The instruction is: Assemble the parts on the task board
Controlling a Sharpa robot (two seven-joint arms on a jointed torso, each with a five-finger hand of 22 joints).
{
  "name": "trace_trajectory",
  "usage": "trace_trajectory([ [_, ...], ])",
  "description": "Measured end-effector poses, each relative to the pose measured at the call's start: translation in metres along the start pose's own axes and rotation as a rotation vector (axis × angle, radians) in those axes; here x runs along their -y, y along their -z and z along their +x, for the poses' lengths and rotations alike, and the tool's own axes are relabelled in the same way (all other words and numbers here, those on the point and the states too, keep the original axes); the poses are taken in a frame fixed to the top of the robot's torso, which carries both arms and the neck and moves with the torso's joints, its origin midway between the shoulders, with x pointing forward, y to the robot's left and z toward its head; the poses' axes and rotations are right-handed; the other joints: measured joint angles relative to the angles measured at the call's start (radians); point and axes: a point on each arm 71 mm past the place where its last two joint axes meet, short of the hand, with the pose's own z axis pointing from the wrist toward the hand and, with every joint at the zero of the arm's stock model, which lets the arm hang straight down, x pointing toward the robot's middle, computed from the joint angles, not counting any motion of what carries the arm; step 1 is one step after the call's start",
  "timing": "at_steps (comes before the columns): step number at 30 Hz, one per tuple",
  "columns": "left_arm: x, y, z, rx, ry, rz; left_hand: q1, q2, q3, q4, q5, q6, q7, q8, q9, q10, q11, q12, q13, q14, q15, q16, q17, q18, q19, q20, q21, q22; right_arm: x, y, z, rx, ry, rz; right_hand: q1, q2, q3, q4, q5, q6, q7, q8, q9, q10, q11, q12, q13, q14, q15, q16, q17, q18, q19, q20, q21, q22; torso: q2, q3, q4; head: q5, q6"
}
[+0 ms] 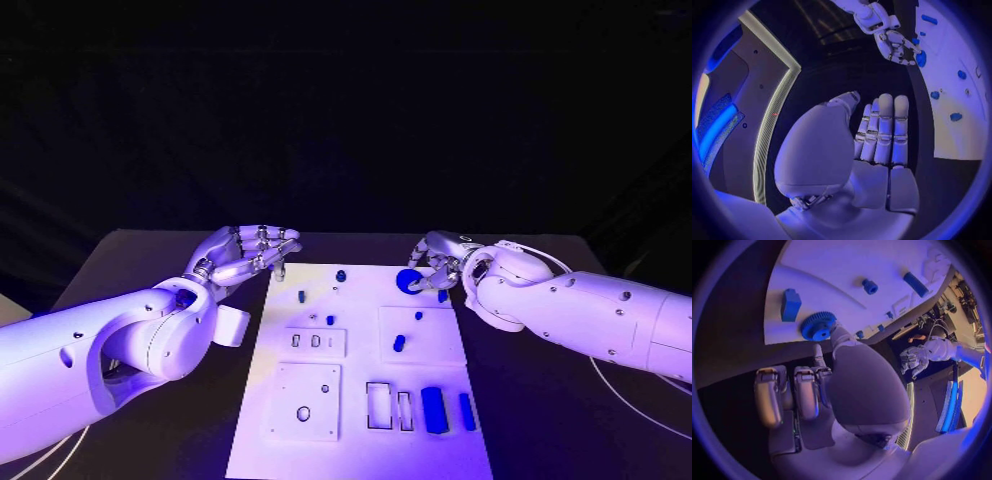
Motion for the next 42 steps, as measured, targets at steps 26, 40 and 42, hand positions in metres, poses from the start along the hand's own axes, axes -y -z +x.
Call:
trace_trajectory([
  [26,0.0,0.0,0.0,-0.002,0.001,-0.001,0.0,0.0,0.0,0.0,0.0,0.0,0.0,0.0,0.001,0.0,0.0,0.0,0.001,0.0,0.0,0.004,0.0,0.0,0.0,0.0,0.0,0.0,-0.001,-0.003,0.006,-0.036,-0.023,0.009,-0.007,0.073,0.085,-0.007,-0.005,0.06,-0.017,0.014,-0.009,0.002,-0.009,0.022,0.0,-0.004,-0.004,0.003,0.0,0.0,0.0,0.0,0.017,0.0,0.0,0.0003,-0.0012,0.002,-0.004],
  [40,-0.001,0.0,-0.001,0.0,0.0,-0.003,0.0,0.0,0.003,-0.003,0.0,0.0,0.0,0.0,0.002,0.0,0.0,0.0,0.001,-0.004,0.004,0.004,0.0,0.0,-0.004,0.004,0.0,0.001,-0.04,0.01,0.003,0.08,0.0,-0.094,-0.003,0.077,0.119,-0.02,-0.006,0.068,-0.014,0.02,-0.01,0.002,-0.016,0.022,0.0,-0.003,-0.011,0.007,-0.001,0.0,-0.004,-0.004,0.024,0.0,-0.002,0.0003,-0.0012,0.006,-0.001],
  [42,-0.001,0.0,-0.002,0.001,-0.001,-0.003,0.0,0.0,0.003,-0.003,0.0,0.0,0.0,0.0,0.002,0.0,0.0,0.0,0.001,-0.004,0.004,0.004,0.0,0.0,-0.004,0.004,0.0,0.001,-0.049,0.012,0.002,0.096,0.006,-0.117,-0.003,0.077,0.121,-0.021,-0.006,0.069,-0.014,0.02,-0.01,0.002,-0.016,0.022,-0.001,-0.003,-0.011,0.007,-0.001,0.0,-0.002,-0.005,0.024,0.0,-0.002,0.0003,-0.0012,0.007,-0.001],
])
